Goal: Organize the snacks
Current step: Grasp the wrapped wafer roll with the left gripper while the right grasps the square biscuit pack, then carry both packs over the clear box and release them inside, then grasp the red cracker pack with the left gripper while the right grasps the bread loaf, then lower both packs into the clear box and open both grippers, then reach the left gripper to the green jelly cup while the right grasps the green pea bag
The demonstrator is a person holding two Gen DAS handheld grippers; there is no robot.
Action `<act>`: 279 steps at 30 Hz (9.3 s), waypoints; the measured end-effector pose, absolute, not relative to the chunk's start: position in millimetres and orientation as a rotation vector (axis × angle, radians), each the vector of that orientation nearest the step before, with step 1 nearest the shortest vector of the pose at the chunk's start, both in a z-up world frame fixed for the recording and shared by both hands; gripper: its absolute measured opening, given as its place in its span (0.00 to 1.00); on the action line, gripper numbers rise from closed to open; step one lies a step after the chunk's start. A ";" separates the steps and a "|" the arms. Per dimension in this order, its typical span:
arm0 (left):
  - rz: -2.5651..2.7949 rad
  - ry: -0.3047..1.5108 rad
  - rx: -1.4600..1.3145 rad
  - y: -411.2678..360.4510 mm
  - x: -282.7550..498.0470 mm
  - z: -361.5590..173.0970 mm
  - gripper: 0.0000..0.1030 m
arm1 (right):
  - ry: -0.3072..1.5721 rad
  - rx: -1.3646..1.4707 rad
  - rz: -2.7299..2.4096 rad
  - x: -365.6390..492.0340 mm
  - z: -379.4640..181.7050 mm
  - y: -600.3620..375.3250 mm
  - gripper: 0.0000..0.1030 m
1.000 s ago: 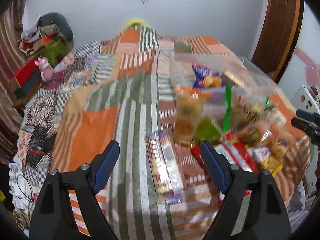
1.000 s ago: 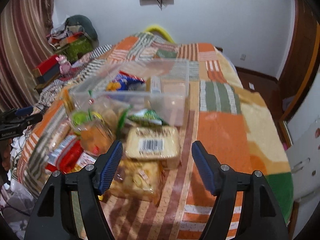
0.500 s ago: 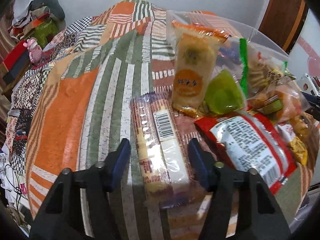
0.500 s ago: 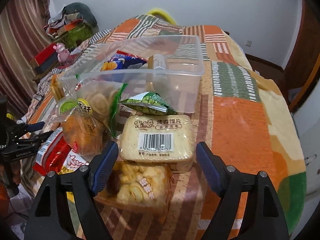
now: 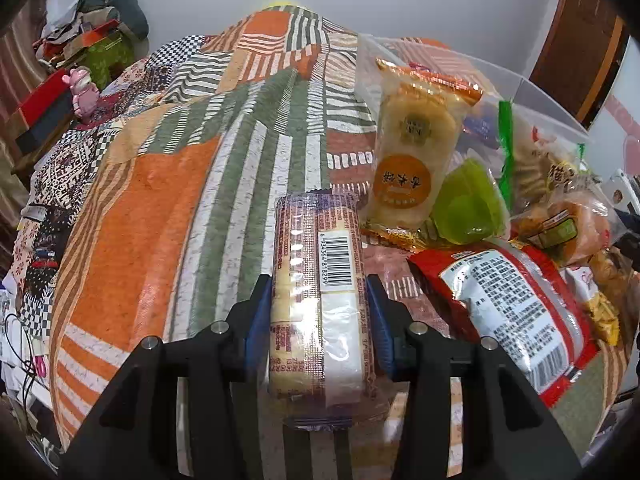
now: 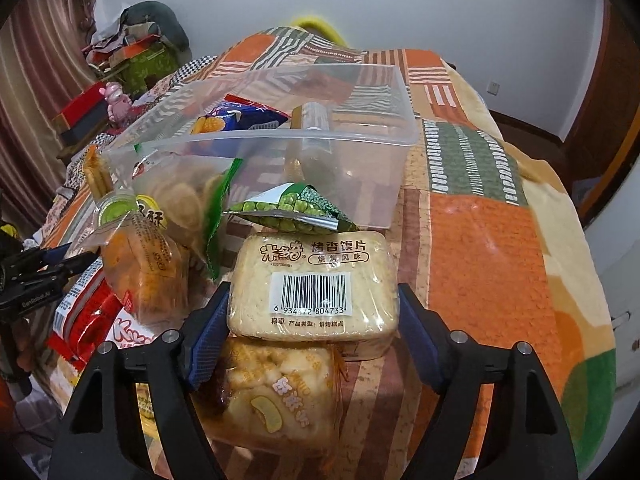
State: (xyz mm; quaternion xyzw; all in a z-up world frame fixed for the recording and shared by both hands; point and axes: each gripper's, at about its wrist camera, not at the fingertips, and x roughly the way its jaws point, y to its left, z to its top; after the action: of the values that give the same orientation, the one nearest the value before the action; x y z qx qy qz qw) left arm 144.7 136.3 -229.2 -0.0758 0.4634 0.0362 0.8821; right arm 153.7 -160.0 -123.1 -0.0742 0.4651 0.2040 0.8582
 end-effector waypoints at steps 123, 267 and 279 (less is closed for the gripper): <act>-0.096 1.031 -0.198 48.9 141.5 -220.7 0.82 | 0.949 -0.202 0.491 109.1 -117.4 -164.3 0.93; -0.093 1.021 -0.159 110.5 209.2 -226.5 0.61 | 1.050 -0.106 0.535 188.3 -138.6 -139.9 0.40; -0.013 0.957 -0.126 112.0 212.5 -223.5 0.40 | 1.024 -0.092 0.526 184.3 -134.0 -144.7 0.32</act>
State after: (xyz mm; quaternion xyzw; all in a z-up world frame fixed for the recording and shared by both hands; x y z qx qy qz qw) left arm 212.5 112.0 -223.5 -0.0604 0.4600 -0.0063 0.8859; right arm 184.3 -144.7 -134.0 -0.0435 0.4839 0.2487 0.8379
